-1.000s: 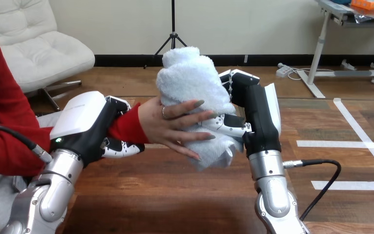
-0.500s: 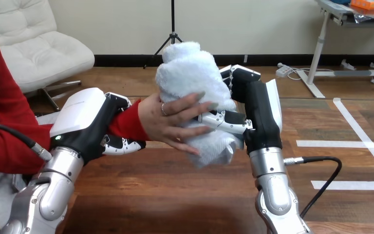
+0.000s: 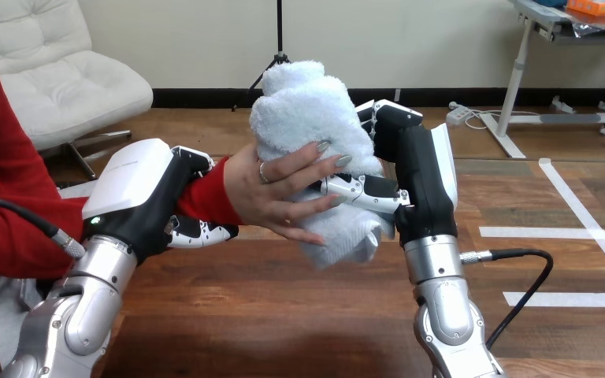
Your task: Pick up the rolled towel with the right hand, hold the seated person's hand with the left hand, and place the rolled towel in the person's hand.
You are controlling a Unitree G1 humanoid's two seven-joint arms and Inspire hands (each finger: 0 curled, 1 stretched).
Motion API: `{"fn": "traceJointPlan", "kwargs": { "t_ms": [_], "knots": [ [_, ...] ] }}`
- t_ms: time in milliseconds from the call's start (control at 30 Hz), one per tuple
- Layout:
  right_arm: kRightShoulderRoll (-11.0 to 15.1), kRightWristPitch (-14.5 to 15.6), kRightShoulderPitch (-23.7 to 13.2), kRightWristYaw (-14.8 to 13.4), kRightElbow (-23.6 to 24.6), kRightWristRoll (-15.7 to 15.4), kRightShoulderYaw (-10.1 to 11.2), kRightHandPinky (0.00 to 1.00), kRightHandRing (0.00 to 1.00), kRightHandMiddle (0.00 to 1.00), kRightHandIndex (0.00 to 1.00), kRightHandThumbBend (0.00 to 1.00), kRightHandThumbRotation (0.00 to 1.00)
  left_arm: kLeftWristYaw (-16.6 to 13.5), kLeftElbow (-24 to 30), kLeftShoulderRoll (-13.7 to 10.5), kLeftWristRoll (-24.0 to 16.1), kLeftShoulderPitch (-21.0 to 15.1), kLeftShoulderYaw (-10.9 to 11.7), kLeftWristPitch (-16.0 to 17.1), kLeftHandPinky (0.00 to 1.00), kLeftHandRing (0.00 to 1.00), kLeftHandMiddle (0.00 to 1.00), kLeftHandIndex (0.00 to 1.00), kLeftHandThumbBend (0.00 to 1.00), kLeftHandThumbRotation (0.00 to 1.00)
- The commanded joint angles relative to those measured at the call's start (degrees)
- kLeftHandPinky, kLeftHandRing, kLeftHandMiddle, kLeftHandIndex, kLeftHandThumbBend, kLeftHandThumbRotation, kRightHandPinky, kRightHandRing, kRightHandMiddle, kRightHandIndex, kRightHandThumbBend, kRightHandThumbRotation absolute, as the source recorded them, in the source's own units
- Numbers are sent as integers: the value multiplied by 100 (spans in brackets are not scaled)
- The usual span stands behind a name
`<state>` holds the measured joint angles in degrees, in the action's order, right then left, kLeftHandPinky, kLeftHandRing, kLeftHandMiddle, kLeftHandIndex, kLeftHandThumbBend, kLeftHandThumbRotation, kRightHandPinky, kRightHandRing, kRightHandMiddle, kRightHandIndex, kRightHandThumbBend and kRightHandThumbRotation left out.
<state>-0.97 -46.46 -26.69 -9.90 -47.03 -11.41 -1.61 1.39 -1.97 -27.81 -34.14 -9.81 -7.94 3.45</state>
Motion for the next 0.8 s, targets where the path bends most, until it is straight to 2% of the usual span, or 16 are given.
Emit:
{"fn": "traceJointPlan", "kwargs": {
  "t_ms": [0, 267, 400, 567, 700, 733, 767],
  "knots": [
    [-42, -86, -363, 247, 373, 11, -193, 24, 29, 35, 41, 75, 0, -165, 801, 132, 168, -857, 272, 169, 27, 34, 40, 41, 58, 0],
    [-22, 183, -286, 422, 465, 116, -191, 26, 32, 38, 43, 76, 1, -180, 810, 135, 151, -834, 267, 180, 27, 34, 40, 41, 58, 0],
    [-31, 468, -204, 737, 618, 363, -193, 28, 34, 41, 45, 76, 6, -156, 845, 146, 165, -806, 270, 154, 27, 34, 40, 41, 59, 0],
    [-12, 832, -100, 1065, 858, 588, -214, 32, 41, 48, 51, 77, 20, -111, 891, 135, 119, -779, 259, 90, 30, 37, 43, 43, 64, 0],
    [62, 1154, -10, 1228, 1083, 600, -260, 36, 46, 53, 56, 78, 32, -68, 946, 71, -18, -759, 221, 27, 33, 41, 46, 46, 68, 1],
    [83, 1198, 8, 1252, 1122, 588, -270, 38, 49, 57, 59, 78, 40, -59, 961, 57, -51, -753, 211, 13, 35, 43, 48, 49, 69, 5],
    [96, 1239, 23, 1272, 1160, 580, -276, 38, 50, 58, 60, 78, 43, -53, 973, 47, -73, -749, 205, 3, 36, 44, 49, 49, 70, 7]
  ]
}}
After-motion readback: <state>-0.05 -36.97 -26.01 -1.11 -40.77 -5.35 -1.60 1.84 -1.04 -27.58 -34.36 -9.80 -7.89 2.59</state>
